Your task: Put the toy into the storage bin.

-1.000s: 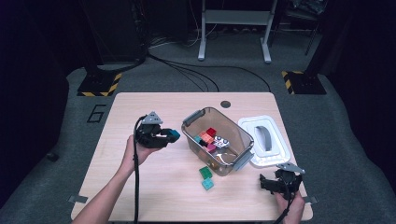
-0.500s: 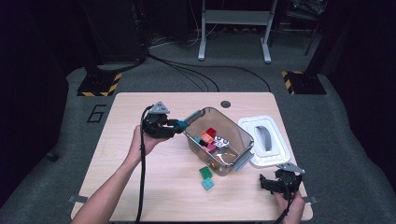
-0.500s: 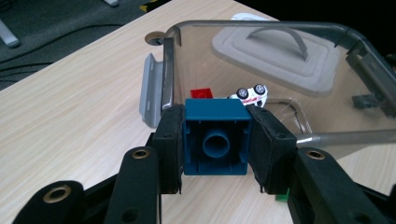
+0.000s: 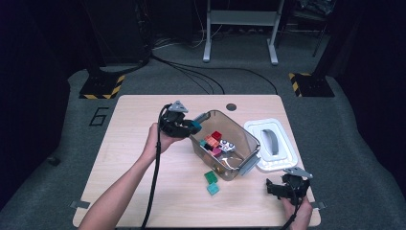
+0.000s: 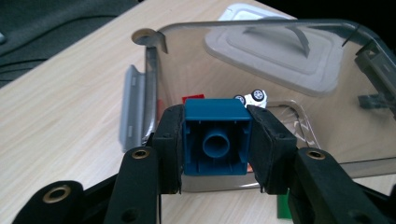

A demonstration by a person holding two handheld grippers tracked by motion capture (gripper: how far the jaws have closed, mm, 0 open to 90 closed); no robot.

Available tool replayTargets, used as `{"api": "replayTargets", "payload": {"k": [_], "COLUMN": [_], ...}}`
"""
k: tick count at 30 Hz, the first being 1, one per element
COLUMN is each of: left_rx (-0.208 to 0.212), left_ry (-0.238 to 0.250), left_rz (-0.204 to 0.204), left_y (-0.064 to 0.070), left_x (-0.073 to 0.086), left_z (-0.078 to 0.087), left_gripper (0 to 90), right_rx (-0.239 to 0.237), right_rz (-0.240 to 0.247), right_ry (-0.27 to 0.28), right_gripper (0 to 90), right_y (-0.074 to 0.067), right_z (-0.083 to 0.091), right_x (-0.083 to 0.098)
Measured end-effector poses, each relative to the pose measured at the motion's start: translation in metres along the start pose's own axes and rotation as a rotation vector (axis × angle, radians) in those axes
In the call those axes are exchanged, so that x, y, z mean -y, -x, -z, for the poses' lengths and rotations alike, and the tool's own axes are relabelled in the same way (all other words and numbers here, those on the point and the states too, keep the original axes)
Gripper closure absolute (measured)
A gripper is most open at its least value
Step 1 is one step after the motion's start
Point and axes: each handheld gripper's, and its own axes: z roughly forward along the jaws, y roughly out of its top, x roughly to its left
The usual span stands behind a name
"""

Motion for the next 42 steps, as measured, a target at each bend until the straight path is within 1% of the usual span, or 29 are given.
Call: {"api": "replayTargets", "payload": {"k": [8, 9, 11, 13, 19, 22, 23, 24, 26, 27, 28, 29, 33, 34, 37, 39, 41, 42], "left_rx": [-0.010, -0.020, -0.020, -0.029, -0.041, -0.041, -0.049, -0.051, -0.059, -0.065, -0.061, -0.066, -0.077, -0.082, -0.080, -0.085, -0.076, -0.071], "left_ry": [-0.059, -0.073, -0.088, -0.106, -0.134, -0.149, -0.151, -0.151, -0.137, -0.128, -0.123, -0.114, -0.086, -0.084, -0.062, -0.053, -0.042, -0.040], "left_rz": [-0.027, -0.042, -0.046, -0.053, -0.059, -0.057, -0.065, -0.066, -0.071, -0.077, -0.072, -0.081, -0.084, -0.095, -0.078, -0.084, -0.069, -0.069], "left_y": [0.003, 0.004, 0.005, 0.005, 0.006, 0.007, 0.007, 0.008, 0.010, 0.011, 0.012, 0.013, 0.020, 0.020, 0.025, 0.027, 0.030, 0.031], "left_x": [-0.003, -0.003, -0.003, -0.003, -0.001, -0.001, -0.001, -0.001, -0.001, -0.001, -0.001, 0.000, 0.007, 0.009, 0.018, 0.023, 0.029, 0.032], "left_z": [-0.015, -0.017, -0.020, -0.023, -0.029, -0.028, -0.027, -0.026, -0.022, -0.017, -0.014, -0.010, 0.004, 0.007, 0.017, 0.021, 0.024, 0.026], "left_gripper": [58.9, 58.9, 58.8, 58.8, 58.3, 53.4, 50.7, 49.0, 45.4, 43.6, 40.7, 39.0, 29.0, 27.1, 22.0, 19.2, 17.3, 16.5], "right_rx": [0.000, 0.000, 0.000, 0.000, 0.000, 0.000, 0.000, 0.000, 0.000, 0.000, 0.001, 0.001, 0.002, 0.002, 0.002, 0.002, 0.003, 0.003], "right_rz": [0.000, 0.000, 0.000, 0.000, 0.000, 0.000, 0.000, 0.000, 0.000, 0.000, -0.004, -0.001, -0.001, -0.001, -0.002, -0.002, -0.002, -0.002], "right_ry": [0.000, 0.000, 0.000, 0.000, 0.000, 0.000, 0.000, 0.000, 0.000, 0.000, -0.001, 0.000, 0.000, 0.000, 0.000, 0.000, 0.000, 0.000], "right_gripper": [0.0, 0.0, 0.0, 0.0, 0.0, 0.0, 0.0, 0.0, 0.0, 0.0, 0.0, 0.0, 0.0, 0.0, 0.0, 0.0, 0.0, 0.0], "right_y": [0.000, 0.000, 0.000, 0.000, 0.000, 0.000, 0.000, 0.000, 0.000, 0.000, 0.000, 0.000, 0.000, 0.000, 0.000, 0.000, 0.000, 0.000], "right_z": [0.000, 0.000, 0.000, 0.000, 0.000, 0.000, 0.000, 0.000, 0.000, 0.000, 0.000, 0.000, 0.000, 0.000, 0.000, 0.000, 0.000, 0.000], "right_x": [0.000, 0.000, 0.000, 0.000, 0.000, 0.000, 0.000, 0.000, 0.000, 0.000, 0.000, 0.000, 0.000, 0.000, 0.000, 0.000, 0.000, 0.000]}}
